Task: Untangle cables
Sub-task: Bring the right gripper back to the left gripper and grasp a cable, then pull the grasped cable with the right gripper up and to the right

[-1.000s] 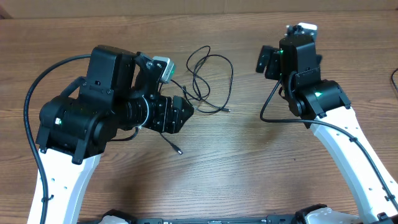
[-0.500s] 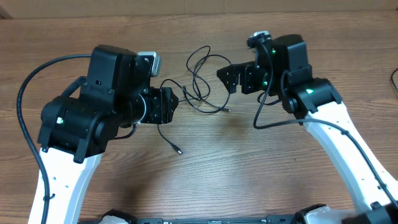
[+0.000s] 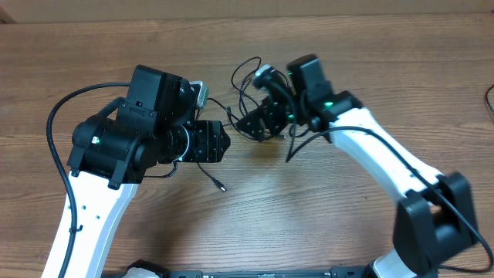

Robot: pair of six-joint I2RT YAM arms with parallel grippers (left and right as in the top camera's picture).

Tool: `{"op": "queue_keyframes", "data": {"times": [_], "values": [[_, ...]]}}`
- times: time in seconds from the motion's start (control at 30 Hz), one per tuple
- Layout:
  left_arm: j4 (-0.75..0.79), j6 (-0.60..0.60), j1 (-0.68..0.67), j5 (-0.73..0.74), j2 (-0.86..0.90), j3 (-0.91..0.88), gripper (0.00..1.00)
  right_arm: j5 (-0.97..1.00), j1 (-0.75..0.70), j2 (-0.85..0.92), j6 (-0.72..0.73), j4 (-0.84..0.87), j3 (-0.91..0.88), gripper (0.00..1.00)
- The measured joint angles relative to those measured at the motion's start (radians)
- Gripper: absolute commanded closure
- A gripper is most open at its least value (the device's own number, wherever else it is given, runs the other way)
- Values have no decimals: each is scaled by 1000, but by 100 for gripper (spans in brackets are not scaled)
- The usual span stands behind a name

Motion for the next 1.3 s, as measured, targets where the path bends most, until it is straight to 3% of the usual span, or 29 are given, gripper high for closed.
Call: {"op": "queue_keyframes", "data": {"times": [0.37, 0.63, 0.7, 0.73, 0.77, 0.8, 0.87, 0.9, 1.3], "values": [[0, 38, 0, 16, 0, 0, 33, 119, 49, 103, -55, 214, 0, 3], [0, 45, 0, 16, 0, 0, 32, 175, 49, 137, -56, 248, 0, 6], [3, 45, 0, 16, 0, 0, 31, 179, 49, 162, -56, 247, 0, 17], [7, 45, 0, 16, 0, 0, 30, 180, 49, 178, -59, 248, 0, 37], [10, 45, 0, 16, 0, 0, 30, 183, 49, 195, -57, 251, 0, 67], [11, 45, 0, 16, 0, 0, 30, 185, 49, 208, -48, 254, 0, 81], [18, 45, 0, 15, 0, -1, 29, 186, 49, 239, -32, 258, 0, 92], [22, 45, 0, 16, 0, -1, 30, 186, 49, 251, -24, 262, 0, 96], [36, 45, 0, 16, 0, -1, 28, 187, 32, 262, 62, 368, 0, 96]]}}
